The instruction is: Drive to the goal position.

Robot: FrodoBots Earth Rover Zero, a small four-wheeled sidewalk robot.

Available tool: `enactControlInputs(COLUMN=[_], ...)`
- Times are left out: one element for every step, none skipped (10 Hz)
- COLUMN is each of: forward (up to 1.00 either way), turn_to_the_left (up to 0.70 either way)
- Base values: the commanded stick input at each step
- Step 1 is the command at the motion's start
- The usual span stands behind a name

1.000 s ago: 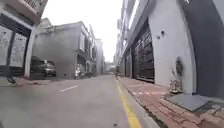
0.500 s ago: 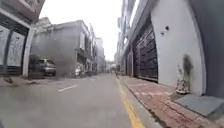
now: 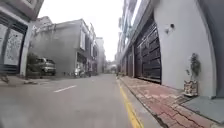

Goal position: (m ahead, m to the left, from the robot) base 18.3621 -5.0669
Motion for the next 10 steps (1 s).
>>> enactControlInputs(forward=[0.49,0.49,0.49,0.49,0.49,0.49,0.49,0.49,0.49,0.49], turn_to_the_left=[0.00,0.00,0.00,0.00,0.00,0.00,0.00,0.00,0.00,0.00])
